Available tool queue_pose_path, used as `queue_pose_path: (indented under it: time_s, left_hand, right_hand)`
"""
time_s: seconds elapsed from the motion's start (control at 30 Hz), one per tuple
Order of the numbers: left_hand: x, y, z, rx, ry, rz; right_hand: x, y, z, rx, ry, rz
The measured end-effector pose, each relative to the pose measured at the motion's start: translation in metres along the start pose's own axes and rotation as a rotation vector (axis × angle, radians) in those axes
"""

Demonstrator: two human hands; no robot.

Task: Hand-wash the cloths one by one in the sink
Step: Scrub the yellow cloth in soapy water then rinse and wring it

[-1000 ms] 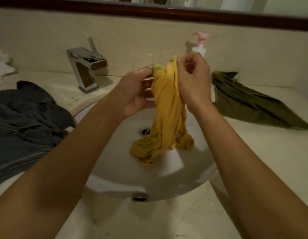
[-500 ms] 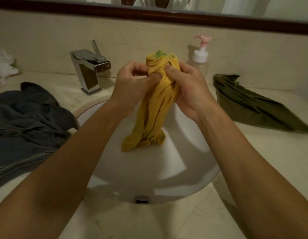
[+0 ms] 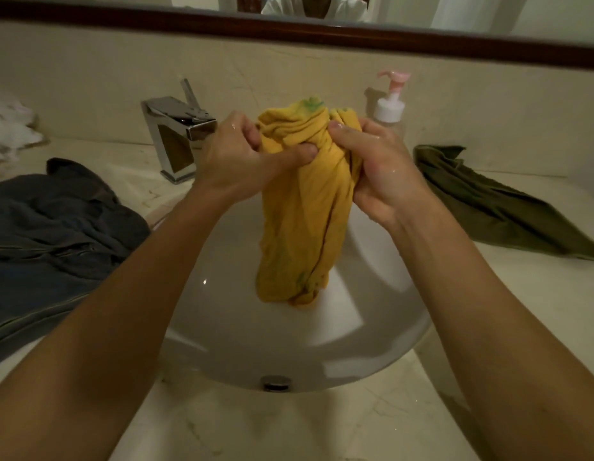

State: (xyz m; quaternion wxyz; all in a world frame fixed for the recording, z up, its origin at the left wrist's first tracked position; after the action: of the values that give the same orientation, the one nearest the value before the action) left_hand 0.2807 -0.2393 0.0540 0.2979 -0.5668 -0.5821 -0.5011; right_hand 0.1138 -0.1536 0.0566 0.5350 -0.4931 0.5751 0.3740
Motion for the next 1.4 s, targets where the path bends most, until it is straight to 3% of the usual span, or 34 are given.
queue_pose_path:
  time_s: [0.07,0.2,0.4,0.53,0.67,0.8,0.93,1.03,1.17,1.33,1.4]
  left_hand:
    - [0.000,-0.002,0.000,-0.008,0.039,-0.031]
    - [-0.003,-0.021,0.002,-0.199,0.123,0.092]
    - [0.002,-0.019,0.004,-0.367,0.073,0.194]
    - [0.000,-0.017,0.007,-0.283,0.091,0.212]
    - [-0.004,-0.008,0.005,-0.122,0.068,0.234]
    - [-0.013,0.007,-0.003,-0.060,0.134,0.275]
    - [-0.013,0.006,-0.003,-0.124,0.197,0.307]
    - [-0.015,0.003,0.002,-0.172,0.239,0.412]
    - [-0.017,0.007,-0.003,-0.071,0.278,0.703]
    - [0.000,-0.039,0.014,-0.305,0.278,0.918]
    - [-0.001,-0.053,0.020,-0.325,0.299,0.897]
  right_hand:
    - [-0.001,0.001,0.000,0.000,0.002,-0.008]
    - [0.001,0.000,-0.002,-0.020,0.018,0.027]
    - [-0.001,0.001,0.001,-0.076,0.032,0.121]
    - [-0.006,0.008,0.001,-0.045,0.066,0.239]
    - [-0.011,0.024,0.006,-0.152,-0.026,0.398]
    - [-0.017,0.059,-0.001,0.082,-0.053,0.484]
    - [-0.012,0.075,-0.003,0.328,-0.098,0.680]
    - [-0.010,0.080,-0.002,0.409,-0.096,0.613]
    - [-0.003,0.070,-0.005,0.247,0.014,0.565]
    - [0.023,0.005,-0.005,-0.144,0.108,0.754]
    - [0.033,-0.009,-0.004,-0.179,0.143,0.816]
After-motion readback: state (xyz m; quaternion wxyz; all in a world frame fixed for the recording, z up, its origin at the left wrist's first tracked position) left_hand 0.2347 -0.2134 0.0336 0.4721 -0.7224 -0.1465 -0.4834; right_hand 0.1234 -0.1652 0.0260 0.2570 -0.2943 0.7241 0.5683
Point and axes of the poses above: each hand's wrist, its own z-axis away from the middle knuckle, its own y-axis out of the back of the hand, x = y × z, the point moved 6 cm from there along -z, towards the middle knuckle, and after that the axes turned 15 degrees about z, right-handed, at the moved point
